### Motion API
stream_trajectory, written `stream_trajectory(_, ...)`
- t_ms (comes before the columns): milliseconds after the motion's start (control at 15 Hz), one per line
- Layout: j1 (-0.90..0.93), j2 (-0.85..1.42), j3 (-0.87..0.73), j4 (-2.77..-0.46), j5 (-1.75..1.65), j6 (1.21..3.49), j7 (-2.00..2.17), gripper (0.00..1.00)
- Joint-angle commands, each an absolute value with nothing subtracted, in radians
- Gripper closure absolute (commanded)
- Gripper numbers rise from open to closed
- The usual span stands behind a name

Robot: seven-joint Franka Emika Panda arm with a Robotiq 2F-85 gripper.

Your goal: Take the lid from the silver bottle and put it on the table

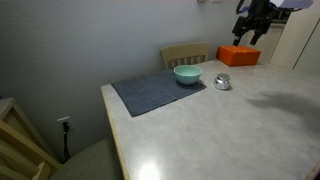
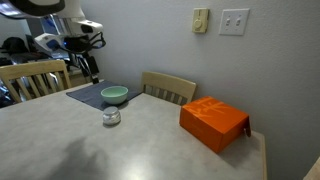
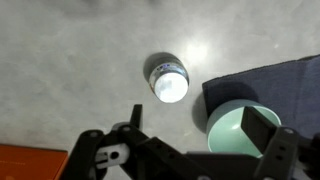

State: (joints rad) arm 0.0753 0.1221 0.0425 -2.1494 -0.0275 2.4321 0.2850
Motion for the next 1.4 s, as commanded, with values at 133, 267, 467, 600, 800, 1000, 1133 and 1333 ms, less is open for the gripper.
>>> stream_trajectory(133, 0.08, 0.228, 0.032, -2.063, -0.029, 2.325, 0.27, 0.0)
stream_trajectory(267, 0.082, 0.266, 0.031, -2.028, -0.028, 2.306, 0.266, 0.0)
stream_trajectory(467, 0.094, 0.265, 0.022, -2.053, -0.058, 2.399, 0.305, 0.0)
stream_trajectory(600, 0.099, 0.295, 0.017, -2.043, -0.077, 2.453, 0.327, 0.0)
stream_trajectory(800, 0.102, 0.366, 0.01, -2.005, -0.08, 2.468, 0.342, 0.0)
stream_trajectory(1000, 0.099, 0.448, 0.006, -1.962, -0.063, 2.459, 0.326, 0.0)
stream_trajectory(1133, 0.103, 0.512, 0.0, -1.908, -0.065, 2.431, 0.318, 0.0)
stream_trajectory(1333, 0.116, 0.577, -0.005, -1.838, -0.068, 2.419, 0.32, 0.0)
